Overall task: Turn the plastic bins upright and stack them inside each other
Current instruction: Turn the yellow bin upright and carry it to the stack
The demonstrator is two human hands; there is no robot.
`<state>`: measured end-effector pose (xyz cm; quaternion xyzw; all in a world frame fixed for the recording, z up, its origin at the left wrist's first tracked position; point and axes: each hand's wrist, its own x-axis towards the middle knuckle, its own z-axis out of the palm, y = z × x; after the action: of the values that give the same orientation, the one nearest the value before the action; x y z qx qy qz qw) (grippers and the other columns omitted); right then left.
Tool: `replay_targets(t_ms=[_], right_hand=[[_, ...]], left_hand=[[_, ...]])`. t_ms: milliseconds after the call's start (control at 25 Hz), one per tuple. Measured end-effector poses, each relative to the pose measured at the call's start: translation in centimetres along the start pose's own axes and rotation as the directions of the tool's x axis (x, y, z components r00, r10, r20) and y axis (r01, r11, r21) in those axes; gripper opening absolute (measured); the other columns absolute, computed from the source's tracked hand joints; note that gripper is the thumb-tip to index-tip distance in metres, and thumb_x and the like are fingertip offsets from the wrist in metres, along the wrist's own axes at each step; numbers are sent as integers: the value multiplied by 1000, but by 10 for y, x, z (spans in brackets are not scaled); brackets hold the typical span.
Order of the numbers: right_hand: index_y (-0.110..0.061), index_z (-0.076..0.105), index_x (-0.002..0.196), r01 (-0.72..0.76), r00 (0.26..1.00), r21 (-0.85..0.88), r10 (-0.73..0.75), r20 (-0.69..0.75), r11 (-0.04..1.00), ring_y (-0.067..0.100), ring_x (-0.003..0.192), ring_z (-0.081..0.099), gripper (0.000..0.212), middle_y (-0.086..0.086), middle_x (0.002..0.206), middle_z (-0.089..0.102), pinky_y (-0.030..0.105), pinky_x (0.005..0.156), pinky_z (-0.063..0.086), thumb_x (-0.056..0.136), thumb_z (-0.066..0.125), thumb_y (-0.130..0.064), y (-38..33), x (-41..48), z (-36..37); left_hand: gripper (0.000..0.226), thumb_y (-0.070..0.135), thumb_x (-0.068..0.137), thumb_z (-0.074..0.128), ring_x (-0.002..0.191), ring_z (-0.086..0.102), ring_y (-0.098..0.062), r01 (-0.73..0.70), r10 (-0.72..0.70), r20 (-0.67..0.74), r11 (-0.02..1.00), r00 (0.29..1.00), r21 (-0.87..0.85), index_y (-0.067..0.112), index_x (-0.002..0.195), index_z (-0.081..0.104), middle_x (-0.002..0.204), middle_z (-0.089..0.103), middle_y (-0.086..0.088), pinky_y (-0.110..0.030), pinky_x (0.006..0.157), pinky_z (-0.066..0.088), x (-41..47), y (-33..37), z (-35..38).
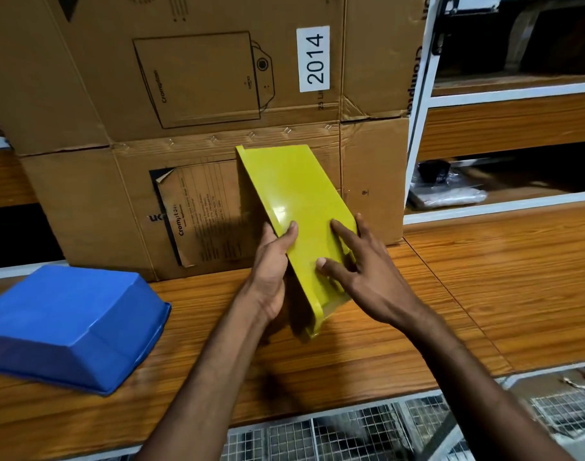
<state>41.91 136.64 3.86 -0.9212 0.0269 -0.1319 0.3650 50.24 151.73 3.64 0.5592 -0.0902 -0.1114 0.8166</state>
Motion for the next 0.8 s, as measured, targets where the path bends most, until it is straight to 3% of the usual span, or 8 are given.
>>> replay_targets(t_ms=[120, 200, 320, 480, 600, 680, 720, 800], right_hand=[[-42, 5, 164, -81, 957, -23, 84, 277, 996, 17, 157, -26, 111, -7, 171, -23, 60, 123, -9, 73, 54, -82, -7, -2, -4], [-37, -7, 164, -69, 924, -145, 118, 364, 987, 22, 156, -28, 119, -2, 170, -27, 62, 122, -10, 78, 66, -74, -8, -4, -1], [-32, -7, 165, -112, 948, -172, 158, 278, 979, 27, 160, -17, 104, 5, 173, -17, 62, 126, 0, 92, 67, -39, -8, -6, 12], [-24, 15, 166, -20, 1000, -103, 18, -25, 994, 28, 160, 15, 82, 12, 172, 18, 50, 127, 22, 94, 50, -7, -6, -9, 28], [-19, 35, 161, 106, 968, 24, -98, -232, 994, 24, 152, 38, 68, 7, 163, 42, 39, 124, 32, 97, 50, -1, 5, -12, 33], [-22, 40, 158, 167, 942, 164, -108, -318, 972, 16, 151, 40, 60, 0, 161, 46, 42, 124, 34, 102, 52, -6, 16, -16, 40], [-24, 42, 157, 201, 932, 253, -105, -346, 946, 12, 151, 39, 57, -2, 161, 46, 44, 123, 35, 103, 53, -10, 21, -19, 43], [-25, 42, 157, 256, 918, 366, -105, -383, 895, 10, 150, 40, 54, -4, 160, 46, 48, 121, 38, 104, 53, -18, 30, -25, 49]], left_hand=[[74, 47, 102, 49, 143, 45, -16, 66, -81, 67, 977, 994, 205, 25, 162, 10, 161, 36, 9, -39, 115, 41, 5, -7, 6], [99, 68, 90, 54, 150, 33, -13, 162, -188, 116, 966, 975, 204, 31, 162, -4, 165, 21, 14, -40, 121, 33, 5, -11, 9], [127, 86, 63, 62, 151, 31, -13, 152, -196, 169, 958, 966, 244, 33, 162, 2, 168, 21, 12, -49, 123, 30, 8, -20, 4], [69, 57, 98, 51, 142, 43, -12, -69, -10, 161, 878, 987, 474, 17, 152, 37, 151, 46, 7, -29, 112, 37, 0, -18, 6], [38, 50, 99, 50, 128, 52, -11, -304, 448, -39, 667, 893, 680, 28, 130, 58, 135, 57, 7, -34, 101, 42, -14, -24, -15], [47, 44, 93, 64, 131, 45, -23, -156, 626, -295, 562, 721, 812, 23, 133, 52, 142, 45, -3, -40, 99, 37, -17, -33, -41], [59, 42, 91, 68, 131, 44, -29, -50, 601, -397, 590, 694, 806, 20, 139, 44, 146, 38, -7, -43, 99, 36, -19, -35, -51], [74, 41, 94, 66, 137, 40, -34, 35, 429, -463, 703, 776, 710, 14, 152, 27, 155, 28, -13, -47, 105, 37, -18, -34, -66]])
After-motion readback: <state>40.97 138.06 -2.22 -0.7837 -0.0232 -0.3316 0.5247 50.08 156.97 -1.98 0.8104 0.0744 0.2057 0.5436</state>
